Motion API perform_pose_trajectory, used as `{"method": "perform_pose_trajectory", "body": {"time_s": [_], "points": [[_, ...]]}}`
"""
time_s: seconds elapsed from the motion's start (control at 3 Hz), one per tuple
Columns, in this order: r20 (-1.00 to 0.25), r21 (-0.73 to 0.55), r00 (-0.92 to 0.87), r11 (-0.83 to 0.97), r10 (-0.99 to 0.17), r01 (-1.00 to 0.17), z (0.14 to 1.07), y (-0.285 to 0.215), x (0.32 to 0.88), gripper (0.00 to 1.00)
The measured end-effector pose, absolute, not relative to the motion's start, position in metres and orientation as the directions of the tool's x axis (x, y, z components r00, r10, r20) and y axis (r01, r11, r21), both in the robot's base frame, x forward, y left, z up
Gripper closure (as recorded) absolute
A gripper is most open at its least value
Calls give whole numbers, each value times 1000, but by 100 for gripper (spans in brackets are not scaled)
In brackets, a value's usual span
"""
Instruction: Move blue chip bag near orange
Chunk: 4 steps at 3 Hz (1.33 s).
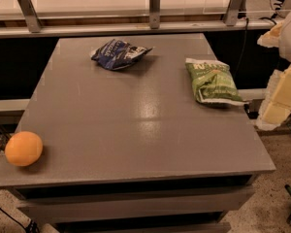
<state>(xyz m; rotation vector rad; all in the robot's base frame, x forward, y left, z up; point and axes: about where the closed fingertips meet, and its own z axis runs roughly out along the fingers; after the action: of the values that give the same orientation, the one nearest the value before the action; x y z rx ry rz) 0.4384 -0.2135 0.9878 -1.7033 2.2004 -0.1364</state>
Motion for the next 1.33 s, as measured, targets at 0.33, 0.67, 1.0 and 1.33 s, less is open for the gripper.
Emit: {"method": "perform_pose_trajectory", "body": {"time_s": [0.33, 0.67, 1.0, 1.33], "points": [[-217, -288, -213, 271, -953, -918, 988, -213, 438, 0], [-236, -302, -208, 275, -949, -913, 989, -212, 443, 0], [-302, -338, -189, 290, -935, -896, 984, -209, 467, 0], [-416, -392, -110, 287, -903, -874, 967, -183, 528, 0]]}}
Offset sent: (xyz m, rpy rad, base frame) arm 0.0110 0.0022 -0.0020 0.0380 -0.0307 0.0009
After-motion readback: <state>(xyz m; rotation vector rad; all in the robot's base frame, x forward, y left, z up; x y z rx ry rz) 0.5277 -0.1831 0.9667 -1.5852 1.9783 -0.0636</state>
